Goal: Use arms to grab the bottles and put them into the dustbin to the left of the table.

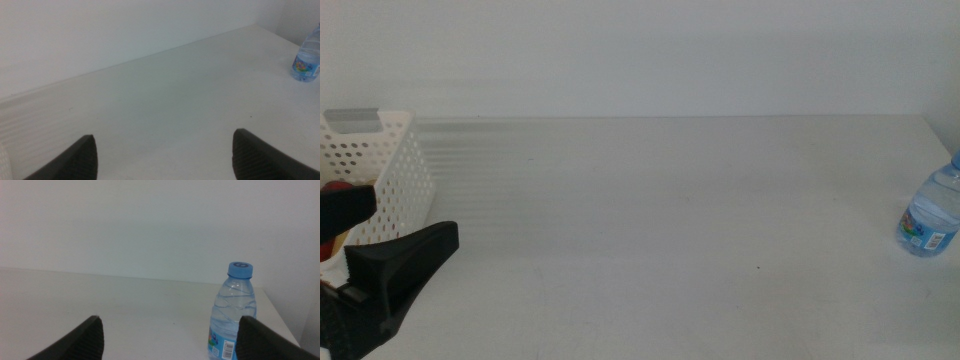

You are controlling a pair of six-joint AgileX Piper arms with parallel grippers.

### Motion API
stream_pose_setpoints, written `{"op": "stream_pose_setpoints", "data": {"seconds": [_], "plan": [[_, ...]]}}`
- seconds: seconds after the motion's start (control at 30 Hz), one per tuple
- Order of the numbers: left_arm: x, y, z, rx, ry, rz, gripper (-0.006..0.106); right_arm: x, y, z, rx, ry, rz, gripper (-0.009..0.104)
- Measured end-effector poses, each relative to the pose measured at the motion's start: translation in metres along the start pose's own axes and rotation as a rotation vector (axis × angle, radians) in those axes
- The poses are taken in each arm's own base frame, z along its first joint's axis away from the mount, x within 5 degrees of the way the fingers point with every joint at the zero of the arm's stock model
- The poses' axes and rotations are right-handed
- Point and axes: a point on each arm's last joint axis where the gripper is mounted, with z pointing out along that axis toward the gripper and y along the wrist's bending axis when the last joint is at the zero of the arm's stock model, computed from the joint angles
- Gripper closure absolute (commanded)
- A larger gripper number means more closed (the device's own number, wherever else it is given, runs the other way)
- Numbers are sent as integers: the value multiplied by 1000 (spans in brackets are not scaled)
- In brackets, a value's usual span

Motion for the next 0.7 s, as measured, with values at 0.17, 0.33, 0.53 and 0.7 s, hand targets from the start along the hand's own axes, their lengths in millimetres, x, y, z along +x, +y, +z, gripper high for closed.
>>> {"op": "stream_pose_setpoints", "data": {"seconds": [0.17,0.33,0.53,0.7], "plan": [[0,0,0,1,0,-1,16,-4,0,9,-3,109,4,25],[0,0,0,1,0,-1,16,-13,0,30,-3,225,-25,25],[0,0,0,1,0,-2,16,-2,-1,58,-6,311,-60,25],[0,0,0,1,0,-4,16,6,-1,79,-6,318,-65,25]]}}
